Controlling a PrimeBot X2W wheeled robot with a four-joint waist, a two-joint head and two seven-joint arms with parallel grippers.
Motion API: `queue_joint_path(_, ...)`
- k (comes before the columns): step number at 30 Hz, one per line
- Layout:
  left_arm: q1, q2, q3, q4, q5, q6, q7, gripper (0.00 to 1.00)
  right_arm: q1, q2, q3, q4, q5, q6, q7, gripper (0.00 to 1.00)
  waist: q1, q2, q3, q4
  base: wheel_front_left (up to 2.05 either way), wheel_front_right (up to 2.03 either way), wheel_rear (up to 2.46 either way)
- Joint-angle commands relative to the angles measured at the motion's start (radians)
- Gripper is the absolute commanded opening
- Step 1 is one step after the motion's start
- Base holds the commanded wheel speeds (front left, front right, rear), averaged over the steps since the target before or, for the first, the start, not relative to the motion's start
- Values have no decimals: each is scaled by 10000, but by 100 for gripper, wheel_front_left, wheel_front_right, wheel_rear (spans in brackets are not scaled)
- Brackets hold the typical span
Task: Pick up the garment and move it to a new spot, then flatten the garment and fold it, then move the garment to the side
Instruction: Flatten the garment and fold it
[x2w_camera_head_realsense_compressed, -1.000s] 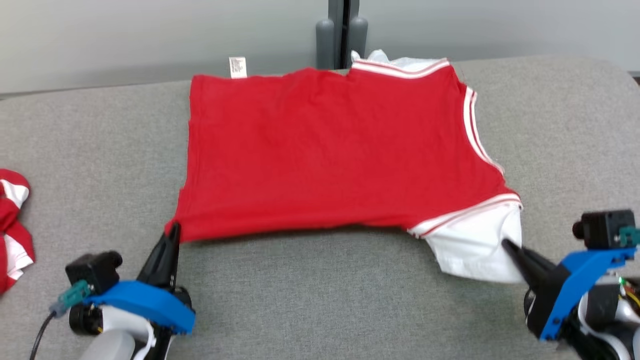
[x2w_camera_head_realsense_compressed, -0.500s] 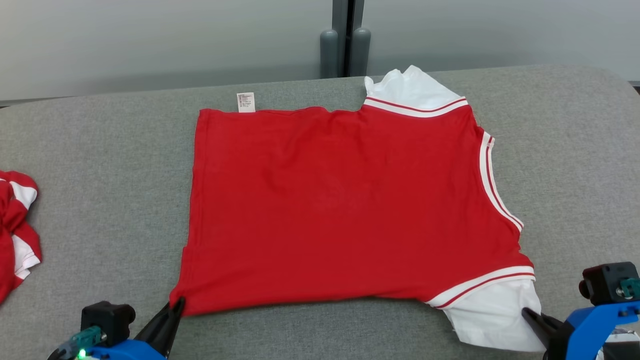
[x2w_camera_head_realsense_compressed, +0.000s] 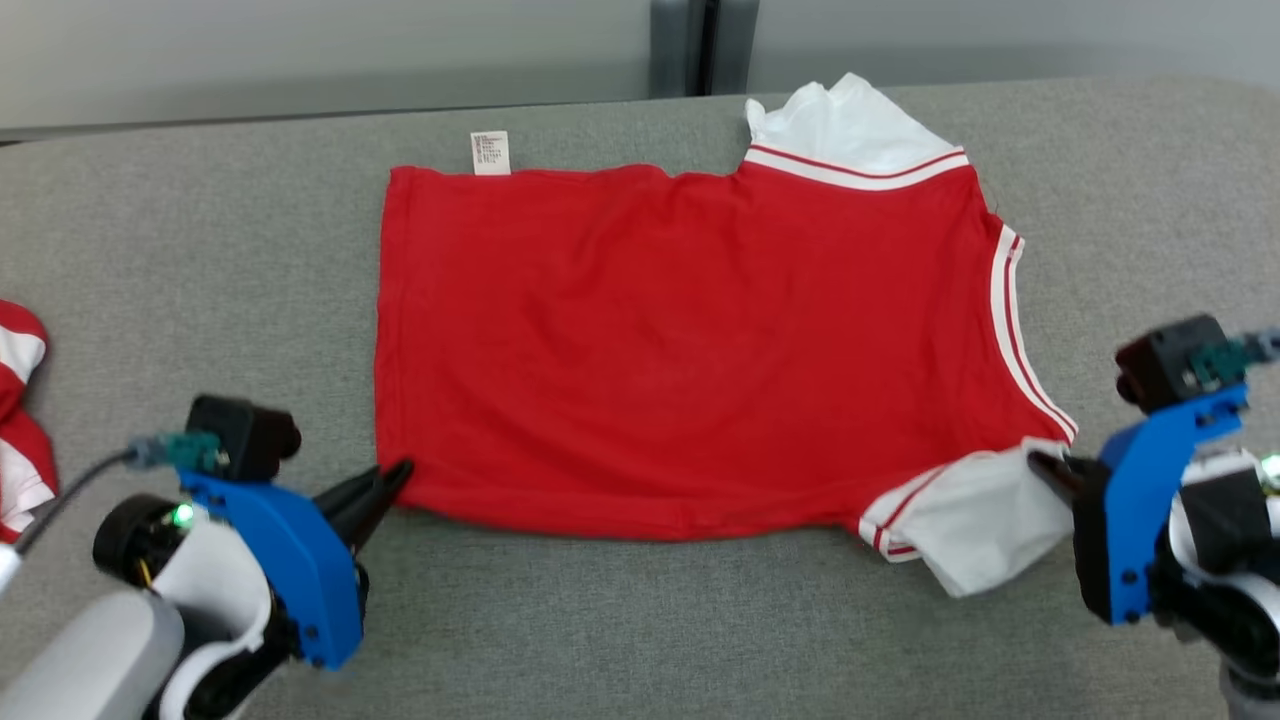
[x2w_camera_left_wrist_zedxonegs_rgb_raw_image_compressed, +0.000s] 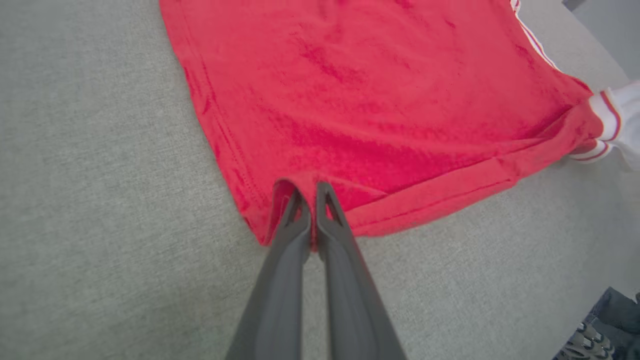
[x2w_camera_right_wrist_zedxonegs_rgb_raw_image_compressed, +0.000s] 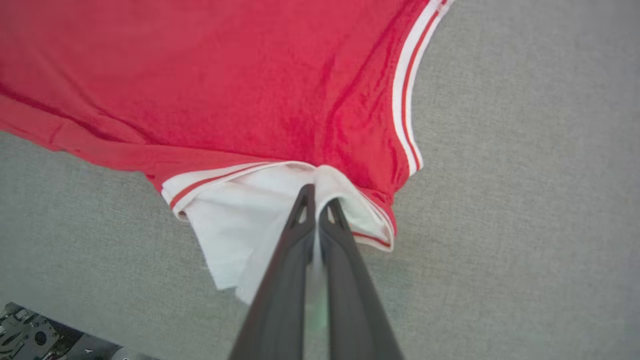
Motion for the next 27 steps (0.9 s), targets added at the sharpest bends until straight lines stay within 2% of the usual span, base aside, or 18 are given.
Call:
queue_joint_path(1,-358,-96,95,157,-216,-105,143,0,-371,-144,154,226,159,1,20,0,-1,0,161,-70,0,0,0)
queue_joint_path(5,-1098,-358,242,761,-753,-324,473,0,-1488,-513,614,962,580,1,-184,0,-1,0,422,-111,0,0,0)
queue_joint_path(14,-2109,-654,420,2192,-757,-430,277,0,-3239,-912,1564,2272,1084,1,-1296,0,-1,0,905,-157,0,0,0)
queue_joint_path(23,-2266,-1031,303,3198,-790,-552,-149,0,-4140,-1425,2430,3278,1190,3,-2623,0,-1,0,920,4,0,0,0)
queue_joint_path(27,-2203,-1186,293,3396,-914,-602,-250,0,-4215,-1456,2582,3588,1330,1,-2815,0,-1,0,864,71,0,0,0)
